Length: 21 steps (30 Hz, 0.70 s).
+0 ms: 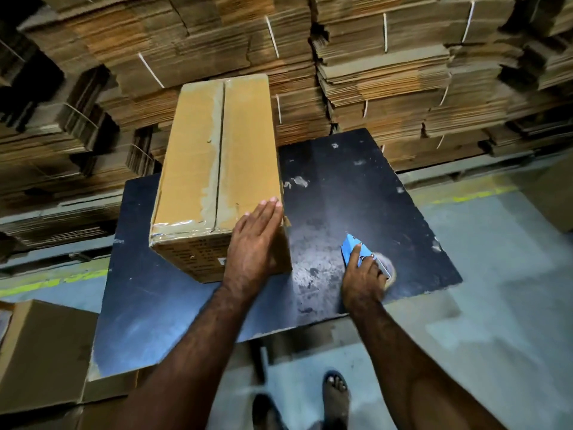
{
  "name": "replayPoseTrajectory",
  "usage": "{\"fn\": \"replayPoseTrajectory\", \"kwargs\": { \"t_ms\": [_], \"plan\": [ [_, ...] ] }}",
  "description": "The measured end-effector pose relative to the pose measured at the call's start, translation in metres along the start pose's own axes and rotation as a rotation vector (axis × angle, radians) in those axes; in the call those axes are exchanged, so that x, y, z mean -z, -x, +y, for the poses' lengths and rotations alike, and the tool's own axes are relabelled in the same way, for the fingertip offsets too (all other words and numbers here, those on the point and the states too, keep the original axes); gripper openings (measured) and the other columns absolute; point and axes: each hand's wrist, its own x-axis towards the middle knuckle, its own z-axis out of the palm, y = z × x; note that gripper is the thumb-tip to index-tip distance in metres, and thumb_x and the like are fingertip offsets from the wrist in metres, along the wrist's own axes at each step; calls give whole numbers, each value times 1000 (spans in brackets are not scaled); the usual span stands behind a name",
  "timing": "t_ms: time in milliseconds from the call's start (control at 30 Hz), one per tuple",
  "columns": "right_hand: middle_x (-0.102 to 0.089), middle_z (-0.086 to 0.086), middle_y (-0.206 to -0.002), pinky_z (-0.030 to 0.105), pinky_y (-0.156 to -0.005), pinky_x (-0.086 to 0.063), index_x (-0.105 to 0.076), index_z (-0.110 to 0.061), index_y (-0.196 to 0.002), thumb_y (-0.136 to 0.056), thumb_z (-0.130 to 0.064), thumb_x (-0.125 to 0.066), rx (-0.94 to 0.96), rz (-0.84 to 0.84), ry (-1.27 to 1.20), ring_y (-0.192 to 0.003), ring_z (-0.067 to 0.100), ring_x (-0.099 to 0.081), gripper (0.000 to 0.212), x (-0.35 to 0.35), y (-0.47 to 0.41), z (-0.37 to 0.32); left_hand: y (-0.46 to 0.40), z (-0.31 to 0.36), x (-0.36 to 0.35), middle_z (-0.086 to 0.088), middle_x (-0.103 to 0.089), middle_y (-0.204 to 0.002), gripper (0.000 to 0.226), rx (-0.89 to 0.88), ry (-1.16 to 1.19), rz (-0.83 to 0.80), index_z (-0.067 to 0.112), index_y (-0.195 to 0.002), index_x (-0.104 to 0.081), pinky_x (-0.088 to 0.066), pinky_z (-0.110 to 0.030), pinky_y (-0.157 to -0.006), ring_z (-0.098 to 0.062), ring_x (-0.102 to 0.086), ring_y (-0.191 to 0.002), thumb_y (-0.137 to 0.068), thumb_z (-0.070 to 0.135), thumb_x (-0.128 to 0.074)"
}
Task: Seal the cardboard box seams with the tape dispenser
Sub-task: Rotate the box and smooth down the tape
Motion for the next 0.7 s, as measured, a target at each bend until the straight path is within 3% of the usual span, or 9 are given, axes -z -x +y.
{"fn": "replayPoseTrajectory", "kwargs": {
  "t_ms": [100, 267, 367, 433, 533, 633, 700],
  "plan": [
    [-50, 21, -134, 40, -85, -50, -9, -6, -155, -97, -20, -45, 15, 22, 38, -115, 30, -55, 70, -6, -7, -1, -1, 0, 0, -6, -31, -161, 101, -7, -3, 15, 9, -153, -35, -20, -42, -119, -24, -29, -149, -61, -9, -75],
    [-43, 27, -141, 42, -95, -45, -1, -2, -155, -99, -15, -38, 66, -42, 45, -125, 35, -49, 68, -3, -5, 7, -3, 14, 2, -5, -21, -165, 90, 12, -19, -17, 10, -157, -26, -15, -44, -123, -22, -19, -152, -75, 4, -65],
    [-51, 20, -137, 39, -101, -41, -19, -8, -153, -90, -27, -50, 120, -131, 0, -125, 33, -50, 74, 34, 4, 13, -2, 12, 9, -3, -13, -167, 87, 9, -6, -88, 12, -158, -20, -11, -44, -125, -18, -11, -154, -81, 13, -59],
    [-54, 11, -134, 37, -97, -43, -38, -18, -142, -84, -37, -55, 135, -160, -26, -123, 30, -52, 64, 62, 6, 18, 3, 6, 23, -2, -18, -166, 84, 37, 129, -88, 13, -158, -21, -12, -43, -125, -16, -12, -153, -81, 16, -56],
    [-59, 9, -128, 40, -93, -50, -51, -22, -127, -79, -50, -56, 214, -138, -82, -116, 32, -56, 55, 99, 3, 21, 22, -11, 46, -9, -36, -159, 72, 107, 245, 88, 6, -152, -36, -22, -41, -123, -21, -27, -149, -84, 24, -46],
    [-63, 7, -124, 43, -90, -51, -56, -24, -126, -76, -63, -44, 419, -20, -216, -113, 32, -58, 65, 131, 4, 2, 48, -39, 65, -14, -45, -153, 61, 191, 254, 222, 1, -146, -45, -28, -39, -120, -24, -35, -146, -91, 27, -47],
    [-63, 3, -120, 41, -89, -51, -58, -24, -125, -83, -63, -43, 598, 112, -339, -111, 26, -59, 59, 152, 11, -25, 61, -57, 77, -11, -43, -154, 56, 239, 252, 245, 4, -145, -47, -25, -36, -121, -21, -32, -147, -94, 25, -51]
  ]
}}
